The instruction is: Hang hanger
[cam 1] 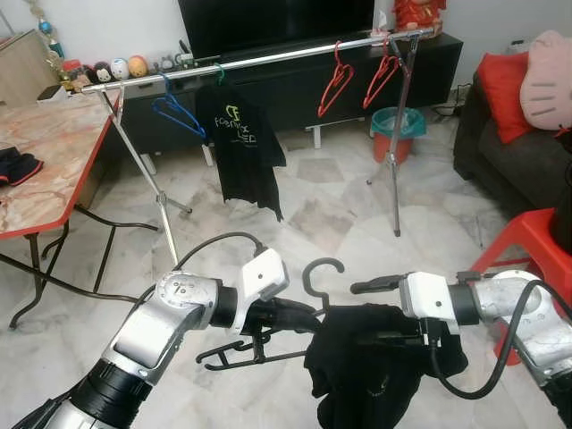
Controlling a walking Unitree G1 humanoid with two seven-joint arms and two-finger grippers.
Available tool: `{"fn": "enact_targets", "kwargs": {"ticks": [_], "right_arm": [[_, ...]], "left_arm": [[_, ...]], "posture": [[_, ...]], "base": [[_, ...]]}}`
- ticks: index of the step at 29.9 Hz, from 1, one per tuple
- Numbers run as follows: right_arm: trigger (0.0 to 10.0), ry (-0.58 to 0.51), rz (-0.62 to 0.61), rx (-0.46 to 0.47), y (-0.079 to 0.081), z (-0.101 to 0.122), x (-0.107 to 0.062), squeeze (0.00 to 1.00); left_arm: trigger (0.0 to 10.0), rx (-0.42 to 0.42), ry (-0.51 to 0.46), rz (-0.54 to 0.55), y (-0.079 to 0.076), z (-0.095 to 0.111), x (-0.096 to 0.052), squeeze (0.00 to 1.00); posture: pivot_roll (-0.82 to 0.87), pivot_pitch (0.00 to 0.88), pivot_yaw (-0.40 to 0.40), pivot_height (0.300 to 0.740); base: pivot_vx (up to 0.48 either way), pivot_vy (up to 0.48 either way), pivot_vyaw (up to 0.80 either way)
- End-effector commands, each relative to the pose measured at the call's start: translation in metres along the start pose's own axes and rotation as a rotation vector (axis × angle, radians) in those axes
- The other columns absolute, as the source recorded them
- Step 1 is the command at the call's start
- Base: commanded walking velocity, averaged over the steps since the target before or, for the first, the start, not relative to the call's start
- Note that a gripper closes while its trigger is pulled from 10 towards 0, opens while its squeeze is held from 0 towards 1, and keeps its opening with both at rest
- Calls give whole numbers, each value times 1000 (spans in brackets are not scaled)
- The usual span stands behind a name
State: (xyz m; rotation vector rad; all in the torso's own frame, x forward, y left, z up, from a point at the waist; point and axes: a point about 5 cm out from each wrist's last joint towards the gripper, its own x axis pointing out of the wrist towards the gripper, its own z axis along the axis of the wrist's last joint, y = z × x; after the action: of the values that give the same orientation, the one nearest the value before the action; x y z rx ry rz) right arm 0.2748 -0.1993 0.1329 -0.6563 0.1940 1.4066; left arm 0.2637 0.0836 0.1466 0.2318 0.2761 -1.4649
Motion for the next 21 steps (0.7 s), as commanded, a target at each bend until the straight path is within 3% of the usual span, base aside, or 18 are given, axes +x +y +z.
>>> {"fn": "enact_targets", "kwargs": {"ticks": [1,2,3,21], "right_arm": [[6431,-5,14,-20,-4,5,3,0],[6431,-5,14,-20,-4,5,3,0],[0,-8,15,-8,-4,4,4,0],[0,-35,35,60,-6,3,2,0]], "left_arm": [[10000,42,-22,-14,0,12,-2,0],[10000,42,-22,-14,0,12,-2,0],[10000,43,-22,-15,0,12,-2,0],[10000,45,-16,-16,-1,11,1,0]], "posture": [[-101,0,106,740],[-101,0,106,740],[-101,0,106,740],[-99,0,110,740]], "base": [[0,0,0],[0,0,0],[0,0,0],[0,0,0]]}}
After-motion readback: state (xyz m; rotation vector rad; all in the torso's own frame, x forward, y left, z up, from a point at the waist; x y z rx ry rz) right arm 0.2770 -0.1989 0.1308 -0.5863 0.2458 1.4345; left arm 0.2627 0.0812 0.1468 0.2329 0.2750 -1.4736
